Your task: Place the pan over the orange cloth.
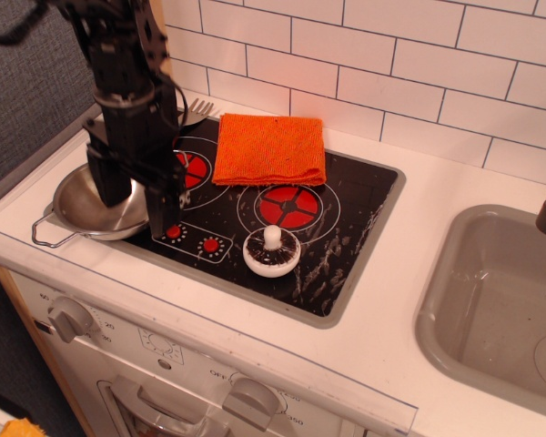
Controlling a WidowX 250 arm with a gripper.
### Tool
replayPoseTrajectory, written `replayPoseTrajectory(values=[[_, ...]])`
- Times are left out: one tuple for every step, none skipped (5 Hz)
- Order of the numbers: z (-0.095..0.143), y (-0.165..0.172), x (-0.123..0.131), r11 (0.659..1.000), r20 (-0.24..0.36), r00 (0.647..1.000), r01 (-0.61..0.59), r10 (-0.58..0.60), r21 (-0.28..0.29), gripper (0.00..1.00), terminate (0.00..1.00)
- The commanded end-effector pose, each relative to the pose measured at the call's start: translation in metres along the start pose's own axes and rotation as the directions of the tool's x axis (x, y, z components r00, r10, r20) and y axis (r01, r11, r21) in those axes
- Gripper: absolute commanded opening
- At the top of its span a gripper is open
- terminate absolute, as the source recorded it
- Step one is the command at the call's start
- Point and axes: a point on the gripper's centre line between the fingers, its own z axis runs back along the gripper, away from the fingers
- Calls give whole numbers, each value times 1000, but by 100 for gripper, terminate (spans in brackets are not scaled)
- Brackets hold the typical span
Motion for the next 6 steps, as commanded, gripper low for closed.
replayPoseTrajectory(values=[[-12, 0, 10, 999, -14, 1000, 6, -5, 40, 100, 0], [-12, -2, 12, 999, -17, 1000, 10, -9, 44, 0, 0], [-8, -3, 12, 999, -11, 1000, 13, -13, 44, 0, 0], [5, -5, 12, 998, 8, 1000, 19, -19, 57, 0, 0], [42, -14, 13, 987, 31, 999, 18, -23, 161, 0, 0], [73, -36, 40, 980, 108, 992, 38, -60, 195, 0, 0]])
